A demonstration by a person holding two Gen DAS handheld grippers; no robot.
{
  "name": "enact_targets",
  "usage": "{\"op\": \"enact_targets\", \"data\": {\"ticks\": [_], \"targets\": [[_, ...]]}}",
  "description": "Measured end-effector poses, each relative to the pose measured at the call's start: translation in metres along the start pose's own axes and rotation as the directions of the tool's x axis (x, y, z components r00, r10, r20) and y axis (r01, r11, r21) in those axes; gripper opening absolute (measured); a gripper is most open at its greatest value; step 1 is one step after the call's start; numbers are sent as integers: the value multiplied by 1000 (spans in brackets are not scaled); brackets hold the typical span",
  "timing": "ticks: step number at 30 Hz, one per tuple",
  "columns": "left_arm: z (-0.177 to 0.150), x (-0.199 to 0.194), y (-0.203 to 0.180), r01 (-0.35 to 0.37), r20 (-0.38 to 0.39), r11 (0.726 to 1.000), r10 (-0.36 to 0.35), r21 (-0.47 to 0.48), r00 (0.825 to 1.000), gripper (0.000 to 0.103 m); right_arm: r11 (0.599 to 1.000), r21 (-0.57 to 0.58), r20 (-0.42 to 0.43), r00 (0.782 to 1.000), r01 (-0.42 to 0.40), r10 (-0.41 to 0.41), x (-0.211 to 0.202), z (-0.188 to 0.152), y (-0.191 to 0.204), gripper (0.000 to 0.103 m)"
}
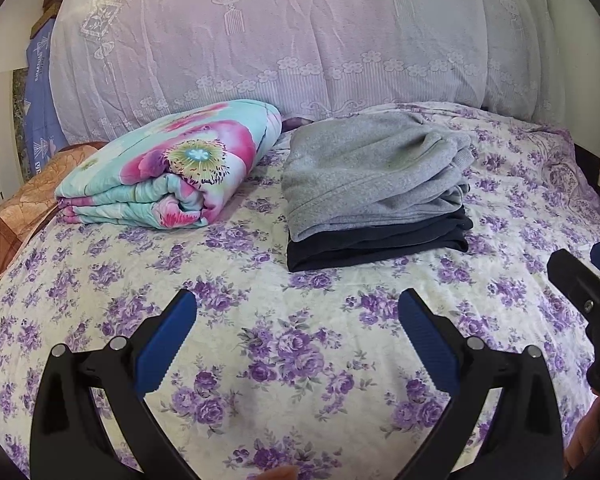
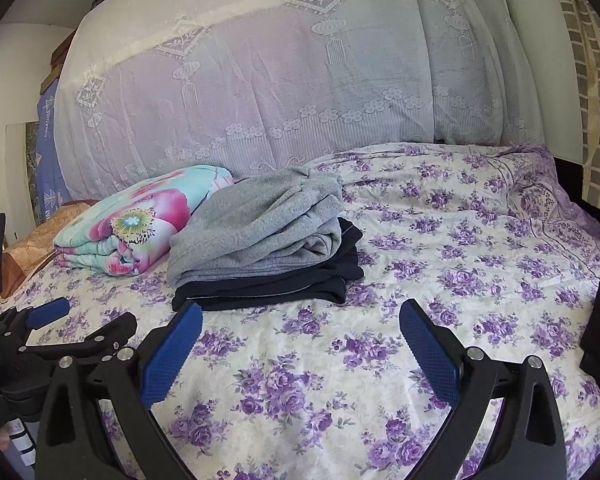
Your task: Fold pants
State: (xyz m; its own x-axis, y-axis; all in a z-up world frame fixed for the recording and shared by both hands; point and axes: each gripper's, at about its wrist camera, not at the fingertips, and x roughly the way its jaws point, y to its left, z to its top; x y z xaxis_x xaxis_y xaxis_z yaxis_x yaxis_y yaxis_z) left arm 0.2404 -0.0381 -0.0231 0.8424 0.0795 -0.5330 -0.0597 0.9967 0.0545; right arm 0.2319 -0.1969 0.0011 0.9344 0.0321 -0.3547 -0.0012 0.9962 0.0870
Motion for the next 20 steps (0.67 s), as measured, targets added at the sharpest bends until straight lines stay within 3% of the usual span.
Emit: {"op": "enact_targets", "data": {"ticks": [20], "targets": [[-3,-9,-5,-4,24,1000,3,17,1000,98,1000,-13,-8,1000,-7,7,2,-2,3,100]]}}
